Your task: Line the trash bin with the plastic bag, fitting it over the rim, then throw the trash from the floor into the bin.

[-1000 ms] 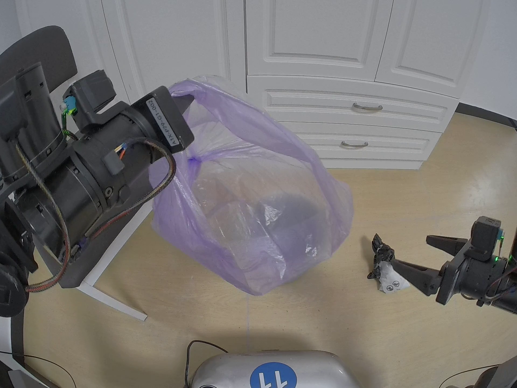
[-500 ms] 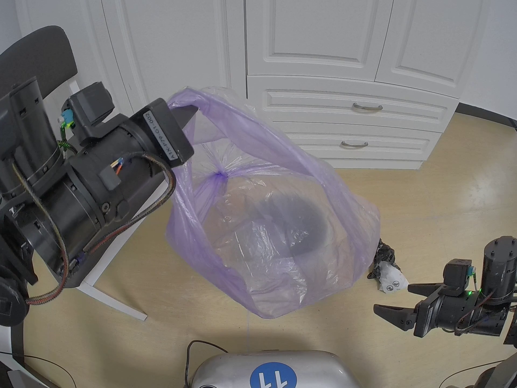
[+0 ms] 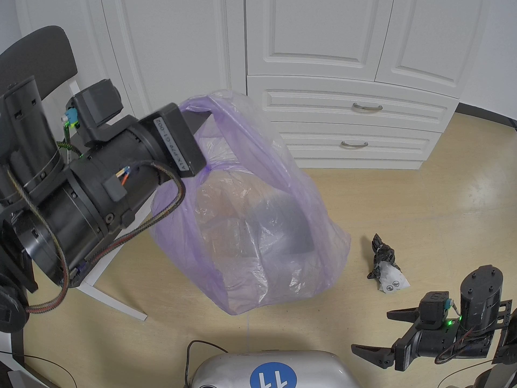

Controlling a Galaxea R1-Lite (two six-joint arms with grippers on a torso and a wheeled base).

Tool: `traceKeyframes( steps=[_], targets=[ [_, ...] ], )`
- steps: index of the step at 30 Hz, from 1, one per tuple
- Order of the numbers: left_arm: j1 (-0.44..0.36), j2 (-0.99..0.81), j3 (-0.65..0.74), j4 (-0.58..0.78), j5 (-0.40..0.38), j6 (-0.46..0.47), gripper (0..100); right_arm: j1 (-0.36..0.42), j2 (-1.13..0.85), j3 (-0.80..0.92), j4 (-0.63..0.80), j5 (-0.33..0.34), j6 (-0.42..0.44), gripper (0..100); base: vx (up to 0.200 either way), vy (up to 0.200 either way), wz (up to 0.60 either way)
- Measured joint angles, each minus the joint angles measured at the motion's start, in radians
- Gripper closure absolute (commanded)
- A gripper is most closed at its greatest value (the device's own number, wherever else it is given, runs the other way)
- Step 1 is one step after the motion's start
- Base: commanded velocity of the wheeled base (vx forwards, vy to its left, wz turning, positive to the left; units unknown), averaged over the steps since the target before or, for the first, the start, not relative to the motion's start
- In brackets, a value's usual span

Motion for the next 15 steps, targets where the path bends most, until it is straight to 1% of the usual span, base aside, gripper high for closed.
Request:
traceKeyframes(
  steps=[6, 9, 12, 15],
  targets=[
    [-0.024, -0.001, 0.01, -0.001, 0.011, 0.057, 100, 0.001, 0.083, -0.091, -0.054, -0.018, -0.076, 0, 0.0, 0.0, 0.0],
    [-0.027, -0.001, 0.01, -0.003, 0.021, 0.076, 100, 0.012, 0.147, -0.132, -0.089, -0.024, -0.086, 0, 0.0, 0.0, 0.0],
    [-0.028, -0.001, 0.005, -0.011, 0.035, 0.085, 100, 0.042, 0.222, -0.145, -0.168, -0.039, -0.073, 0, 0.0, 0.0, 0.0],
    [-0.027, 0.0, -0.001, -0.026, 0.051, 0.092, 100, 0.08, 0.301, -0.146, -0.319, -0.08, -0.044, 0, 0.0, 0.0, 0.0]
  ],
)
